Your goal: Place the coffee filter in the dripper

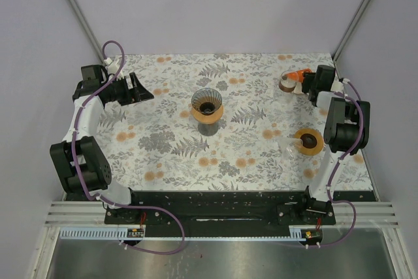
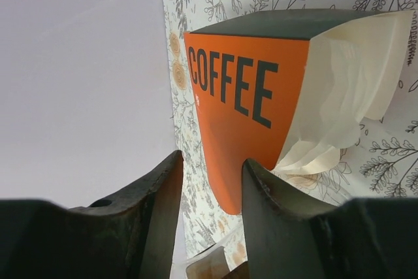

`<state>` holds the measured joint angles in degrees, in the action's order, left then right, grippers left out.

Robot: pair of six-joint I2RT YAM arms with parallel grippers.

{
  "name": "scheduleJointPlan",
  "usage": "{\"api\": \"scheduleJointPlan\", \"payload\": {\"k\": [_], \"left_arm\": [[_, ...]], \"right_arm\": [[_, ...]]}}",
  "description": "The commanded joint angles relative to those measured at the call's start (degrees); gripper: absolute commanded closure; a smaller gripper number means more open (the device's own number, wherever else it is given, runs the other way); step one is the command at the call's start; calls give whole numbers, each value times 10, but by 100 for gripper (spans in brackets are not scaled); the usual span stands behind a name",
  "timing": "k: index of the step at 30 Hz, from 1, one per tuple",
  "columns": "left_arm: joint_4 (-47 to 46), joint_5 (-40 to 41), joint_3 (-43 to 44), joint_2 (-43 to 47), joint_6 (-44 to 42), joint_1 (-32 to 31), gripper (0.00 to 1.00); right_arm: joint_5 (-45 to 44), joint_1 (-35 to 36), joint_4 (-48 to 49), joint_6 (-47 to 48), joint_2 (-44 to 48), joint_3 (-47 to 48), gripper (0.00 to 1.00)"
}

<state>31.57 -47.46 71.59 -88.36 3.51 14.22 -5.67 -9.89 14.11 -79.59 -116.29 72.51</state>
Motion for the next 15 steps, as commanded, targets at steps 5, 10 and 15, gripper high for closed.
{"api": "scheduleJointPlan", "payload": {"k": [5, 10, 15], "left_arm": [[-12, -23, 18, 2, -1, 5, 19], [-11, -20, 18, 2, -2, 4, 19], [-11, -21, 16, 6, -2, 5, 19]], "right_arm": [[25, -9, 41, -38, -24, 14, 63], [29, -14, 41, -43, -36, 12, 70], [30, -17, 50, -32, -44, 12, 77]]}}
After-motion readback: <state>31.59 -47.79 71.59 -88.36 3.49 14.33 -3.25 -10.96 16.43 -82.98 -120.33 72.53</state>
